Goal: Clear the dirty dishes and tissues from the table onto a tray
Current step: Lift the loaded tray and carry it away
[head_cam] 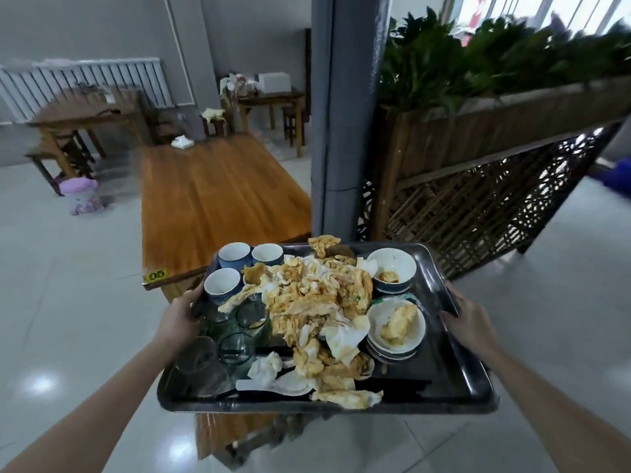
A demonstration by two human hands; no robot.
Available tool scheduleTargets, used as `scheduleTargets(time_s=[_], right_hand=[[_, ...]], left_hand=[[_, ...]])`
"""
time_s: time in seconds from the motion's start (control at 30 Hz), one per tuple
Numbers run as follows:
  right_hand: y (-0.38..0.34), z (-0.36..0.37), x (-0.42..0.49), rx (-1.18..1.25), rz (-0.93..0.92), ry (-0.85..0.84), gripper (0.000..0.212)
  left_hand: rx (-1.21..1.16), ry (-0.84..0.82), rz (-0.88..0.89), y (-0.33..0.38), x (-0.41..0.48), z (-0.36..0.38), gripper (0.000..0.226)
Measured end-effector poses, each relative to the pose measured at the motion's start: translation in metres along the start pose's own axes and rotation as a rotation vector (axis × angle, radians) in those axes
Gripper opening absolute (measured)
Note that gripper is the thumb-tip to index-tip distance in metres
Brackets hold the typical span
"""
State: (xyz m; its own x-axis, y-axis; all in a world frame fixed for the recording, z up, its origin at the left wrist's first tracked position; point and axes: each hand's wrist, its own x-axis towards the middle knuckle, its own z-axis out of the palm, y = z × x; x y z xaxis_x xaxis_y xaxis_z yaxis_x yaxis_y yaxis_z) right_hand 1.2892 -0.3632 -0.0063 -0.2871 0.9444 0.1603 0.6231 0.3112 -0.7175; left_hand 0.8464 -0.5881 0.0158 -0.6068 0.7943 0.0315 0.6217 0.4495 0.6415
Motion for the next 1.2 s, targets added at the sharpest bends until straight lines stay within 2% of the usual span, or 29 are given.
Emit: scheduleTargets(time_s=[0.17, 0.23, 0.33, 0.43, 0.57, 0.73, 0.9, 1.2], right_hand=[[0.033, -0.053, -0.037, -0.007, 0.019, 0.128, 0.052], [0.049, -0.076, -0.052, 0.020, 0.057, 0.204, 0.055], [0.068, -0.109, -0.079, 0.063, 0.108, 0.323, 0.048], [0.098, -0.149, -0.102, 0.014, 0.257, 0.367, 0.052], [0.145, -0.204, -0.129, -0.090, 0.423, 0.384, 0.060], [0.211, -0.284, -0.148, -0.155, 0.493, 0.454, 0.064], [0.272, -0.368, -0.157, -0.177, 0.551, 0.524, 0.064], [0.362, -0.487, -0.134, -0.210, 0.616, 0.610, 0.066]], left_hand=[[-0.011, -0.118, 0.164, 0.053, 0.006, 0.024, 0.073], [0.034, -0.153, 0.232, 0.077, 0.009, 0.041, 0.066], [0.062, -0.230, 0.286, 0.120, 0.013, 0.069, 0.056], [0.065, -0.277, 0.369, 0.170, 0.011, 0.105, 0.045], [0.062, -0.336, 0.462, 0.238, 0.007, 0.162, 0.048], [0.051, -0.419, 0.547, 0.332, 0.003, 0.249, 0.046], [0.040, -0.438, 0.661, 0.432, -0.009, 0.324, 0.055], [-0.056, -0.526, 0.775, 0.595, 0.005, 0.430, 0.059]])
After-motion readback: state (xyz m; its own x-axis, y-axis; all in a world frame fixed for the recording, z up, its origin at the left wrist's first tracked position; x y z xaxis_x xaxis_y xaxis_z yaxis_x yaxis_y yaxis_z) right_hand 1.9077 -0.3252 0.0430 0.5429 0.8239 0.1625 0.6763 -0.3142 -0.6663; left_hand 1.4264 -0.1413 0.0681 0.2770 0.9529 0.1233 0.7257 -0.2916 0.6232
